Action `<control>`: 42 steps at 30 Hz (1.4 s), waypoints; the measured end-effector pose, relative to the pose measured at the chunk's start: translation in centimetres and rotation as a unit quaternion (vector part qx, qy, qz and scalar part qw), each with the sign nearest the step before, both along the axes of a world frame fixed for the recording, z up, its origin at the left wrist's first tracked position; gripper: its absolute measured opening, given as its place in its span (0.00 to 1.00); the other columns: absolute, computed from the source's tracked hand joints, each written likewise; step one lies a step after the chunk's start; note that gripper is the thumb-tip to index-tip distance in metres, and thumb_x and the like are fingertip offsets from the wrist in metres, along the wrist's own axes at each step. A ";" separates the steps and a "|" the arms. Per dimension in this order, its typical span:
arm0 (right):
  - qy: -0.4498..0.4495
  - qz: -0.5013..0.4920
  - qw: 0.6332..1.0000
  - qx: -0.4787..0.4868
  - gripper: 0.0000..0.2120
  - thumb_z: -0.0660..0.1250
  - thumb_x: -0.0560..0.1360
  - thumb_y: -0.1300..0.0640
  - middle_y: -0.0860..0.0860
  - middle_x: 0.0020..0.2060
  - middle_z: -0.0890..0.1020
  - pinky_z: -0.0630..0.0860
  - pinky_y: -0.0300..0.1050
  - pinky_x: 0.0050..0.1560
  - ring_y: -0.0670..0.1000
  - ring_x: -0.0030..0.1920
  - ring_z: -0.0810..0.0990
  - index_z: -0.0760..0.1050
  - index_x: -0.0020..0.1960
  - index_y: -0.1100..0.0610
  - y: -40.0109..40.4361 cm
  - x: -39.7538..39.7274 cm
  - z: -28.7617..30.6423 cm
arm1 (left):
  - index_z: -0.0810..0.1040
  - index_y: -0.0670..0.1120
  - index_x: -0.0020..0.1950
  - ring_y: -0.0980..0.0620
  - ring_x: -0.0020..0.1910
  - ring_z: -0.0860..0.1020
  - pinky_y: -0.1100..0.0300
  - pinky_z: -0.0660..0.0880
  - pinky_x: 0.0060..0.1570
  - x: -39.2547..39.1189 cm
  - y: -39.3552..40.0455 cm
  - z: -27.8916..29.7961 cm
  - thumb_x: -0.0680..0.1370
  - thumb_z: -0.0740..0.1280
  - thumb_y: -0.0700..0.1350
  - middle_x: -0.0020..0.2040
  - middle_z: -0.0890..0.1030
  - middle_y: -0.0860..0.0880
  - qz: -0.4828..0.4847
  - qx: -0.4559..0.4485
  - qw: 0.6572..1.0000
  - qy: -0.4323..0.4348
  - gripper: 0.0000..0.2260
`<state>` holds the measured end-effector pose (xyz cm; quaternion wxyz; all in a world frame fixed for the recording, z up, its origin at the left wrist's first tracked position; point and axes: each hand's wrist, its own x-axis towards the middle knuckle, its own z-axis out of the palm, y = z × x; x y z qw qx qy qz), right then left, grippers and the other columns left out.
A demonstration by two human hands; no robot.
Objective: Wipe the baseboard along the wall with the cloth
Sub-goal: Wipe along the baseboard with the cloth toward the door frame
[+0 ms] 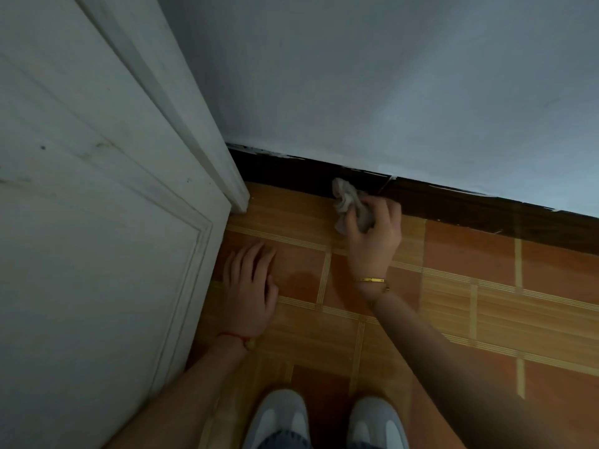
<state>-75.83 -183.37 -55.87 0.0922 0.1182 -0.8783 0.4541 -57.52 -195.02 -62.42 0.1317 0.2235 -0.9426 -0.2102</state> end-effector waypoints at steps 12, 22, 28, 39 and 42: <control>-0.140 -0.095 0.971 -0.168 0.13 0.75 0.67 0.57 0.53 0.48 0.74 0.72 0.36 0.46 0.49 0.46 0.75 0.75 0.49 0.57 -7.5 1.7 2.4 | 0.73 0.44 0.72 0.41 0.71 0.70 0.37 0.64 0.72 0.1 0.0 -0.1 0.78 0.58 0.45 0.71 0.73 0.42 0.001 -0.003 1.000 -0.022 0.22; -0.143 -0.125 0.965 -0.180 0.14 0.74 0.68 0.57 0.53 0.48 0.74 0.71 0.35 0.45 0.47 0.45 0.74 0.74 0.49 0.57 -6.4 1.1 2.1 | 0.73 0.44 0.72 0.42 0.71 0.70 0.38 0.63 0.73 0.0 0.1 -0.1 0.78 0.58 0.44 0.72 0.73 0.42 0.003 -0.005 1.000 -0.004 0.22; -0.209 -0.094 0.953 -0.199 0.15 0.76 0.65 0.59 0.53 0.47 0.74 0.74 0.42 0.48 0.48 0.44 0.74 0.73 0.46 0.58 -11.7 2.5 2.3 | 0.69 0.46 0.70 0.41 0.69 0.69 0.37 0.65 0.71 -0.1 0.1 -0.2 0.78 0.58 0.44 0.70 0.73 0.41 0.007 -0.021 1.000 -0.004 0.20; -0.137 -0.181 0.951 -0.209 0.11 0.74 0.70 0.55 0.52 0.46 0.75 0.74 0.41 0.44 0.46 0.43 0.75 0.72 0.46 0.53 -4.4 0.1 1.2 | 0.72 0.44 0.73 0.42 0.71 0.70 0.39 0.61 0.74 -0.1 0.1 0.1 0.79 0.57 0.44 0.72 0.73 0.42 0.001 -0.001 1.000 -0.011 0.22; -0.128 -0.130 0.963 -0.198 0.12 0.75 0.68 0.58 0.52 0.45 0.75 0.71 0.37 0.45 0.43 0.42 0.73 0.73 0.45 0.54 -7.5 1.2 2.2 | 0.72 0.45 0.72 0.42 0.71 0.69 0.39 0.62 0.74 0.0 0.1 0.0 0.78 0.58 0.44 0.72 0.73 0.42 0.004 -0.003 1.000 -0.011 0.22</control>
